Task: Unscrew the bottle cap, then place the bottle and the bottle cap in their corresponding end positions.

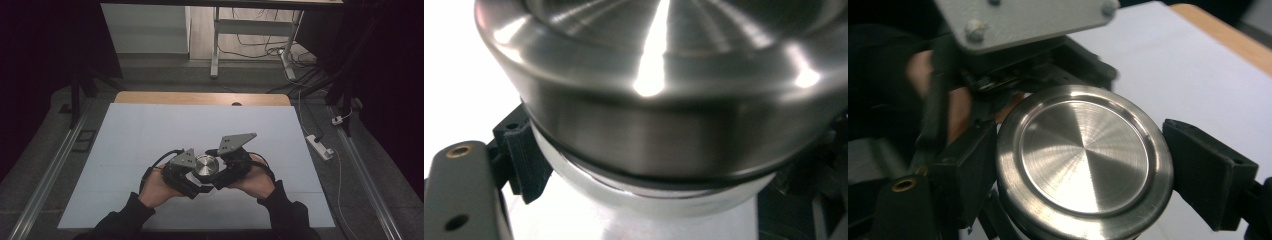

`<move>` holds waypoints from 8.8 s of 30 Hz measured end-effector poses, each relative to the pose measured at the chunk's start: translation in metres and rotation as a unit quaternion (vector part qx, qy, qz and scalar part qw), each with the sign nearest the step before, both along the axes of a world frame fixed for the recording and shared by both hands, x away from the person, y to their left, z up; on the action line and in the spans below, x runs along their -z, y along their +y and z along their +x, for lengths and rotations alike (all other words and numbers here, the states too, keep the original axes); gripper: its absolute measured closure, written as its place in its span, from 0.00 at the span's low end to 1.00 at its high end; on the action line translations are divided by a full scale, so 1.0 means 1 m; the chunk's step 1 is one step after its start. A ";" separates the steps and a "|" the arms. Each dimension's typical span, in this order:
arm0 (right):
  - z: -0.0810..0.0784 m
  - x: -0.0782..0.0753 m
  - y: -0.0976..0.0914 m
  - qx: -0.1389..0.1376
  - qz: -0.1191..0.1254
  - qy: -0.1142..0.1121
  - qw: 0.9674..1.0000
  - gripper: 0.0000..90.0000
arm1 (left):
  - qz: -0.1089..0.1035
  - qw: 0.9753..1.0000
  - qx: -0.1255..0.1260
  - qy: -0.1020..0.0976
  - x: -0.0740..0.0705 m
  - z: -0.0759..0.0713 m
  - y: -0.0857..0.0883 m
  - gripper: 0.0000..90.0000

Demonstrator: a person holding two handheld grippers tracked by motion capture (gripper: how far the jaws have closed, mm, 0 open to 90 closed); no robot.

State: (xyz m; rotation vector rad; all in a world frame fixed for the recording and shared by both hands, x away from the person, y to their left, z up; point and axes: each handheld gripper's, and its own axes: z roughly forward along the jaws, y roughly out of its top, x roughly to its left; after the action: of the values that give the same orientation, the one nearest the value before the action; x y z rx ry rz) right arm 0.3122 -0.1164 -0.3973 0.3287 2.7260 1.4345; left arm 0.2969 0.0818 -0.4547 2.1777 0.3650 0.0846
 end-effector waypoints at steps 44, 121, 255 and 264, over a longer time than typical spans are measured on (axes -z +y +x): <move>0.004 0.002 -0.004 0.024 0.046 0.016 0.999 0.20 | 0.005 1.000 -0.010 0.011 0.000 0.003 0.004 0.18; -0.029 0.034 -0.014 0.027 0.045 -0.005 0.999 0.20 | -0.002 0.991 -0.134 -0.021 0.000 0.050 0.038 0.18; 0.004 0.133 0.021 0.098 -0.047 0.025 0.994 0.08 | 0.033 0.983 -0.183 0.004 0.055 0.134 0.021 0.01; 0.002 0.128 0.017 0.097 -0.035 0.029 0.994 0.02 | 0.024 0.983 -0.182 0.016 0.051 0.123 0.029 0.00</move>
State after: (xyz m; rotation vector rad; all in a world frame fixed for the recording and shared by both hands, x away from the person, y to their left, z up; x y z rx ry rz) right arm 0.3143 -0.0991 -0.5253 0.6223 2.6911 1.2958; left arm 0.4199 0.1103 -0.5060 2.1374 0.7839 0.2647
